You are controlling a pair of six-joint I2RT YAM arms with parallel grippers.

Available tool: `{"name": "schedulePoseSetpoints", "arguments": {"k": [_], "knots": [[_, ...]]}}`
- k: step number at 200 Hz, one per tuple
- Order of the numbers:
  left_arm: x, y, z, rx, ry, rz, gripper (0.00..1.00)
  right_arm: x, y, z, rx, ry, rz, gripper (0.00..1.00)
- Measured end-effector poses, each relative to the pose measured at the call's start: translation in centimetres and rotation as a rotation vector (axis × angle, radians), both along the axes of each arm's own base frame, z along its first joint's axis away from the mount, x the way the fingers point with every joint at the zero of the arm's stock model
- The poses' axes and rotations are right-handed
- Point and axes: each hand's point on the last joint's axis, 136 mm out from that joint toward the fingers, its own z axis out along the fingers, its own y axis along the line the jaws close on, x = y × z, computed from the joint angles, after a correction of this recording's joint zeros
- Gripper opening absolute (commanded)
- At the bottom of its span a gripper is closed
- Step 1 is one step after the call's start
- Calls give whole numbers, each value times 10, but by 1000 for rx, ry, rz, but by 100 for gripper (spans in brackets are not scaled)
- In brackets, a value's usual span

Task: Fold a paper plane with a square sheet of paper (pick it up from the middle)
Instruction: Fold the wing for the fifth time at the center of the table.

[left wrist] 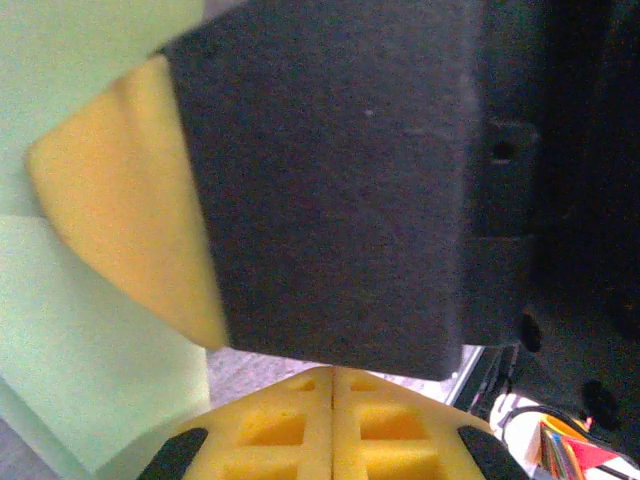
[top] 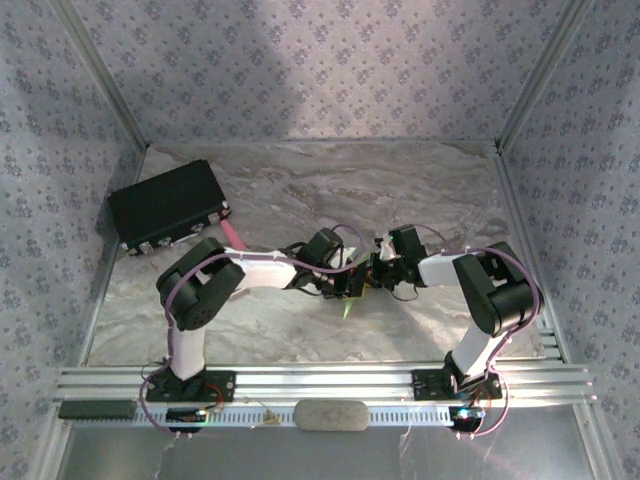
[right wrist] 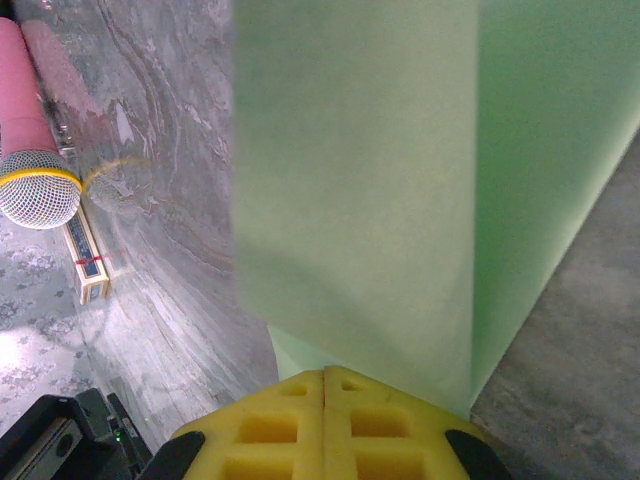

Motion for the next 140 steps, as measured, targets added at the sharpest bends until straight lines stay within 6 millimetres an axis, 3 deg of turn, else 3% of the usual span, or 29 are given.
{"name": "schedulePoseSetpoints", "arguments": {"k": [67, 140], "knots": [[-5, 11, -24, 55, 23, -2, 6, 0, 0, 0, -1, 0, -1, 5], [-16, 20, -25, 78, -49, -6, 5, 0, -1, -1, -5, 3, -2, 5]]}}
